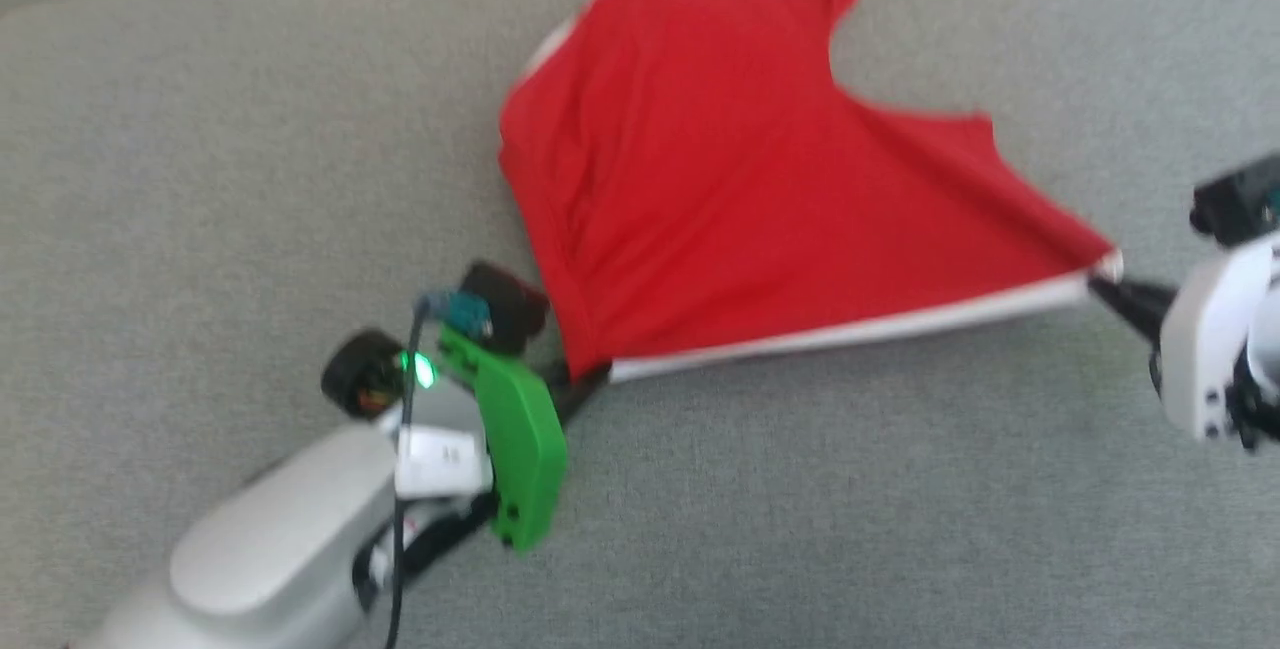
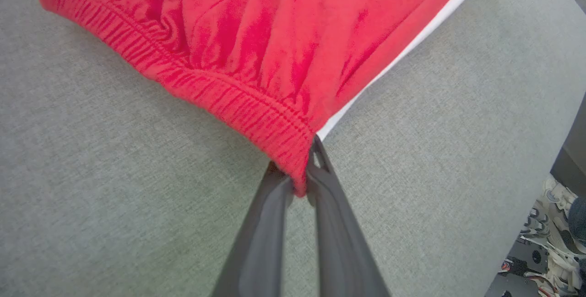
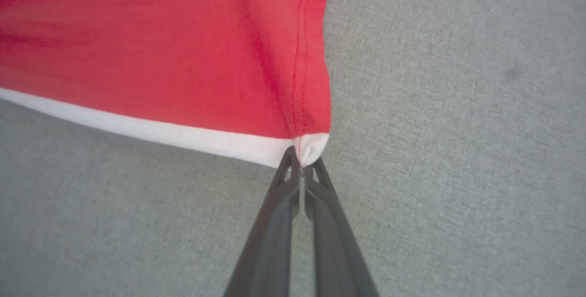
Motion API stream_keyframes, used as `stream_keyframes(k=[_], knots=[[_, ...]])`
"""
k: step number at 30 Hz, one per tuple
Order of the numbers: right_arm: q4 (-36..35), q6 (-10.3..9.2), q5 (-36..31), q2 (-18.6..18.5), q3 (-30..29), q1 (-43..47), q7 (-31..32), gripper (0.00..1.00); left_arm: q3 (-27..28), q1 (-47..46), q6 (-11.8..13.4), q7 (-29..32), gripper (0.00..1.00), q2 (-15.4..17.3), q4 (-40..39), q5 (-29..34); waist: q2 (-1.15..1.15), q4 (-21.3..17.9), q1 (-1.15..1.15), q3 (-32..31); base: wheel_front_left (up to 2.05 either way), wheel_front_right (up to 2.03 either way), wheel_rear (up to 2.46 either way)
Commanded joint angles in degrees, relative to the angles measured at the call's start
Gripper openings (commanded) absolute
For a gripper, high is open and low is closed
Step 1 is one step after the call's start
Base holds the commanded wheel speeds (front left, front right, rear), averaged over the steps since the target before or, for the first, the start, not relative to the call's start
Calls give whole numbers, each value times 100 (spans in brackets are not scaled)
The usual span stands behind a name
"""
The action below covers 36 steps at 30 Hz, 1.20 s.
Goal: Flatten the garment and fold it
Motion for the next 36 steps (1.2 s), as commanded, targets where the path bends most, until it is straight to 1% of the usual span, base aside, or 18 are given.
stream_keyframes(k=[1, 6, 11, 16, 20, 23, 26, 30, 36], knots=[[-119, -10, 33, -69, -103, 225, 127, 0, -22, 179, 69, -35, 0, 75, -97, -55, 0, 24, 1, -311, 0, 0, 0], [-641, -10, 53, -196, -581, 1098, 670, 0, -219, 679, 251, -35, 0, 185, -537, -91, 0, 47, 1, -579, 0, 0, 0], [-1079, -10, -21, -168, -1191, 2044, 1272, 0, -381, 1176, 506, -76, 0, 253, -946, -140, 0, 52, 1, -773, 0, 0, 0], [-1599, -10, -176, -12, -1925, 3027, 1948, 0, -549, 1600, 730, -80, 0, 297, -1283, -189, 0, 76, 1, -837, 0, 0, 0], [-2118, -10, -347, 211, -2492, 3436, 2197, 0, -595, 1672, 815, -68, 0, 319, -1442, -155, 0, 136, 1, -776, 0, 0, 0], [-2459, -10, -439, 389, -2791, 3395, 2214, 0, -593, 1579, 827, -37, 0, 264, -1504, -112, 0, 214, 1, -699, 0, 0, 0], [-2740, -10, -473, 535, -2993, 3143, 2206, 0, -554, 1381, 809, -1, 0, 190, -1545, -39, 0, 332, 1, -590, 0, 0, 0], [-2957, -10, -493, 623, -3076, 2630, 2232, 0, -425, 1098, 812, 27, 0, 101, -1607, 2, 0, 483, 1, -419, 0, 0, 0], [-2950, -10, -427, 681, -3055, 1588, 2283, 0, -231, 652, 778, 125, 0, 36, -1734, 40, 0, 751, 1, -63, 0, 0, 0]])
